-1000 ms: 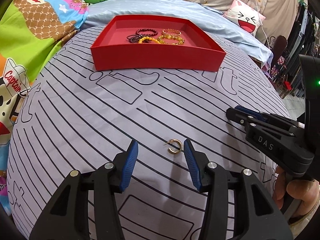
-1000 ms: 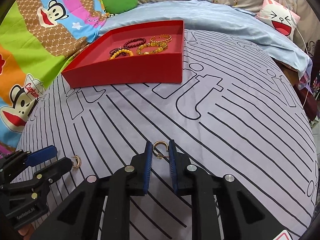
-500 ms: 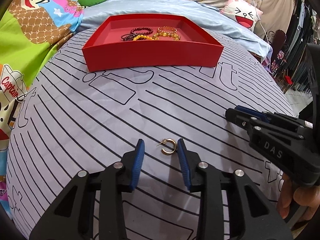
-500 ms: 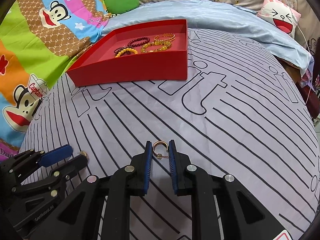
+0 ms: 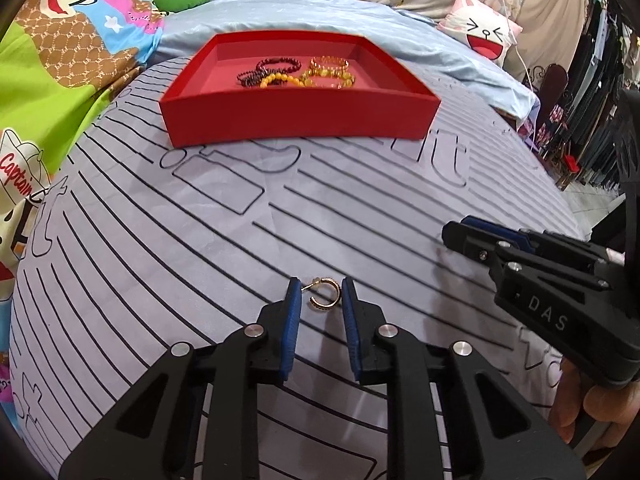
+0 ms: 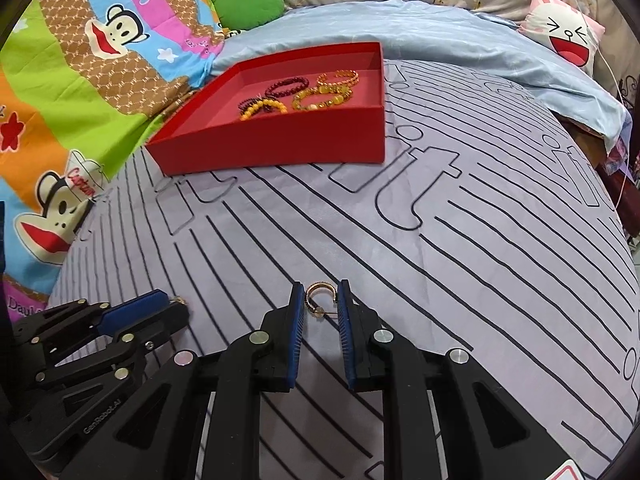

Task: Organize jewelry
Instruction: 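Close each tool on a gold hoop earring and lift toward the tray, then lower the earrings into the tray and open both tools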

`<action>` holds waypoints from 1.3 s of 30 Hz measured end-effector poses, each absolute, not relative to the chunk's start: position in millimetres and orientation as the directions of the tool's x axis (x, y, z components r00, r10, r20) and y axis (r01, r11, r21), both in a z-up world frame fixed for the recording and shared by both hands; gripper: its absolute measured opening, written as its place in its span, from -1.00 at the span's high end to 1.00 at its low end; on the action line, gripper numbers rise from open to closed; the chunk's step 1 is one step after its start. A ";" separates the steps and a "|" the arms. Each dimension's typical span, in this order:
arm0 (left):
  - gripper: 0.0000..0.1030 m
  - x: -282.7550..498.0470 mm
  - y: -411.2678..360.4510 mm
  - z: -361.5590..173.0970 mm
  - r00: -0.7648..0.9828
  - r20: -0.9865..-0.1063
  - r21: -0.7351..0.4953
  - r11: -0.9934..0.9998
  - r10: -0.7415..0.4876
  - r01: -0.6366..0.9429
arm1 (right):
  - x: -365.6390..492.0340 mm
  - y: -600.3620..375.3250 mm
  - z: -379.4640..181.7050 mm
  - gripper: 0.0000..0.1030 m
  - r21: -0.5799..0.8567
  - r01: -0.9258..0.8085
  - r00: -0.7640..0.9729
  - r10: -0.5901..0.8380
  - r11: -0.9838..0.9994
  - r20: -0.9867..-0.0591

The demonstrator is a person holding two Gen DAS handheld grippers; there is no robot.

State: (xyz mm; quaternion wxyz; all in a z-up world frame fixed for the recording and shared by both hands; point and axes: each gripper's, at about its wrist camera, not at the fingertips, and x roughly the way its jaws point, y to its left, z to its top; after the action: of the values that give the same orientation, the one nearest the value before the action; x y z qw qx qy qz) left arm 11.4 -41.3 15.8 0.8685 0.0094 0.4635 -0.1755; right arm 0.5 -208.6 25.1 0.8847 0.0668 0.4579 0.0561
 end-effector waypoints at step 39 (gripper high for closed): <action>0.61 276.9 -62.5 46.3 0.609 -0.776 -0.063 0.980 -0.167 0.189 | 239.0 -205.1 51.6 0.69 0.169 -0.048 0.628 0.161 0.984 -0.762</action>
State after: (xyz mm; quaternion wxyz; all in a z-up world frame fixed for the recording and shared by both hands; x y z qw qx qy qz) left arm 276.9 -62.5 46.3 0.8968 0.0127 0.4310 -0.0990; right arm 239.0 -205.1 51.6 0.8997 0.0661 0.4276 0.0581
